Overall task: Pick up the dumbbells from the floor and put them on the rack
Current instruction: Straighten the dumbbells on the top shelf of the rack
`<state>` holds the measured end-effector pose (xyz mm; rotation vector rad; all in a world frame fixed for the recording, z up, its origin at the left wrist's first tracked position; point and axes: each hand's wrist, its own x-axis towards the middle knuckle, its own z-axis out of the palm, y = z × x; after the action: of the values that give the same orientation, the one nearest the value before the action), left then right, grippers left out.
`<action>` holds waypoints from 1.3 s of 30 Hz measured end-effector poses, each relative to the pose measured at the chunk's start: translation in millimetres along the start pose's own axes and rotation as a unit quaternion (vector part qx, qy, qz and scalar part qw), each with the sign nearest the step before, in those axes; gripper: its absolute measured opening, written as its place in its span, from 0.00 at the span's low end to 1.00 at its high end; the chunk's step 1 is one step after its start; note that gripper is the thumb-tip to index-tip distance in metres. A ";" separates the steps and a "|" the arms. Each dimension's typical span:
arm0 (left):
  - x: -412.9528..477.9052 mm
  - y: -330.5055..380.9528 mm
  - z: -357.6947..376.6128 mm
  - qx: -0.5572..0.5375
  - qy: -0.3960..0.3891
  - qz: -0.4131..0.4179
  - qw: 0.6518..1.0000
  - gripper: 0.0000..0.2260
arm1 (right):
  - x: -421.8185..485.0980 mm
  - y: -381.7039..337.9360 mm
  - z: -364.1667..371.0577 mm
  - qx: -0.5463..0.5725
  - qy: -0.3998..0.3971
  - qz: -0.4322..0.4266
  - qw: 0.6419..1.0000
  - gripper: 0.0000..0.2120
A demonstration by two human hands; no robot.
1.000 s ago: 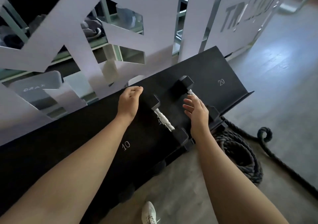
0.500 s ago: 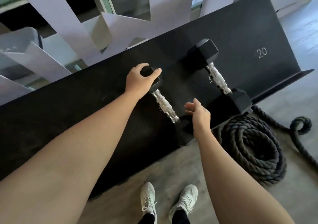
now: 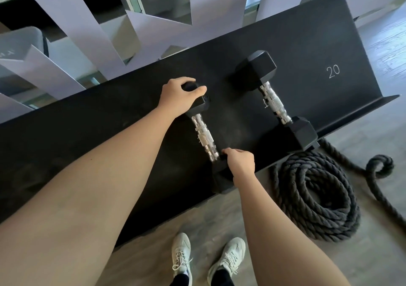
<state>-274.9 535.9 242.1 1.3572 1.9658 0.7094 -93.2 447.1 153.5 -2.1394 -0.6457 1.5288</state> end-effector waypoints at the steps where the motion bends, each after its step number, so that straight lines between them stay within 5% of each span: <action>1: 0.4 0.6 0.9 0.005 -0.004 0.001 1.000 0.22 | -0.6 1.5 0.8 0.008 -0.004 0.005 1.000 0.08; 12: -5.1 9.3 -7.4 -0.001 -0.061 -0.042 0.997 0.22 | -1.0 -9.1 -10.3 0.091 -0.074 0.039 0.992 0.05; 16: -11.7 23.5 -19.8 -0.137 -0.019 -0.043 0.989 0.22 | -0.3 -30.8 -23.1 0.168 -0.112 -0.003 0.979 0.06; 20: -24.5 40.7 -15.1 -0.317 0.019 -0.017 0.948 0.24 | -9.2 -71.3 -50.9 0.298 -0.185 -0.054 0.935 0.15; 25: -10.3 77.2 3.2 -0.500 -0.077 -0.028 0.862 0.30 | -8.4 -113.6 -106.5 0.452 -0.226 -0.083 0.859 0.21; 28: 6.4 101.2 26.6 -0.523 -0.106 -0.044 0.845 0.30 | 7.0 -125.7 -139.4 0.479 -0.205 -0.103 0.847 0.21; 31: 27.6 123.0 53.2 -0.486 -0.090 -0.061 0.867 0.28 | 35.0 -126.1 -165.7 0.433 -0.147 -0.132 0.880 0.20; 39: 71.9 159.4 121.1 -0.144 -0.070 -0.045 0.986 0.21 | 113.8 -94.2 -181.4 0.153 0.007 -0.166 0.974 0.18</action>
<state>-106.8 664.0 265.8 1.1058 1.7274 0.7978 100.2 576.6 177.8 -1.7133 -0.6740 1.3322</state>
